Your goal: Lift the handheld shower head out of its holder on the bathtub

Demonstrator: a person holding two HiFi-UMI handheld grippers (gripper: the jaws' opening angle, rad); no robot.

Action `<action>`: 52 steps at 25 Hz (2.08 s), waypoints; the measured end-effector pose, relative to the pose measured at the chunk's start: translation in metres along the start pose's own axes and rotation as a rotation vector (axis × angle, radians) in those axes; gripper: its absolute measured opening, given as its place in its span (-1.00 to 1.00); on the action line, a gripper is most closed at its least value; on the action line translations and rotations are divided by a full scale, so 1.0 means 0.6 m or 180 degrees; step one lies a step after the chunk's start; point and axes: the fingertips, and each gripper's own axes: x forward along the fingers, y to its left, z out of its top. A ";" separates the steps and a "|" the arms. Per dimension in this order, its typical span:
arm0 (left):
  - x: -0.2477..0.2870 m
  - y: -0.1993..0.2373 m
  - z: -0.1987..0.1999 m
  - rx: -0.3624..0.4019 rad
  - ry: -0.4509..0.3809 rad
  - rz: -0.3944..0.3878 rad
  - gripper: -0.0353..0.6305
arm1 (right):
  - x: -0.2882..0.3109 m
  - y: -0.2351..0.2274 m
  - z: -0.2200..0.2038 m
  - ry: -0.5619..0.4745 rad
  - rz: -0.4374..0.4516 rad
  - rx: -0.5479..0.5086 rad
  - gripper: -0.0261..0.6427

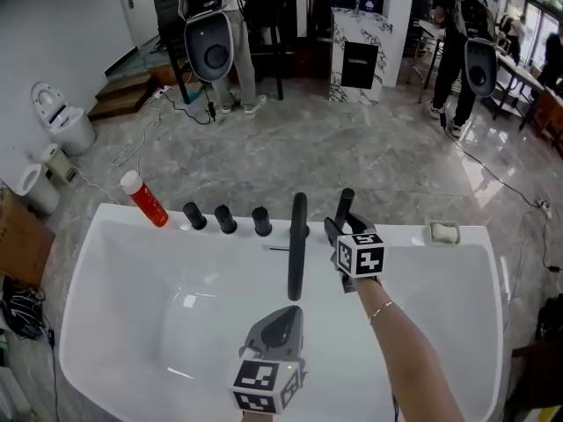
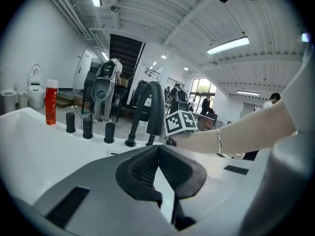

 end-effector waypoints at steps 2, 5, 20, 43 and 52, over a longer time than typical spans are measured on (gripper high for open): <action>-0.002 0.005 -0.005 -0.0030 0.0004 0.0009 -0.83 | 0.007 0.001 -0.003 0.0001 -0.0038 -0.0005 -0.32; -0.005 0.011 -0.003 -0.0050 -0.0011 0.0028 -0.83 | 0.013 0.000 -0.004 0.0056 -0.0072 -0.0133 -0.40; -0.022 0.028 0.007 -0.0070 -0.0042 0.0087 -0.83 | 0.008 0.005 -0.006 0.0062 -0.0288 -0.0357 -0.52; -0.130 -0.036 0.113 -0.0002 -0.0236 -0.0080 -0.83 | -0.184 0.084 0.158 -0.0382 -0.0266 -0.0400 -0.52; -0.194 -0.081 0.179 0.0097 -0.0292 -0.0146 -0.83 | -0.314 0.116 0.243 -0.0534 -0.0226 -0.0353 -0.52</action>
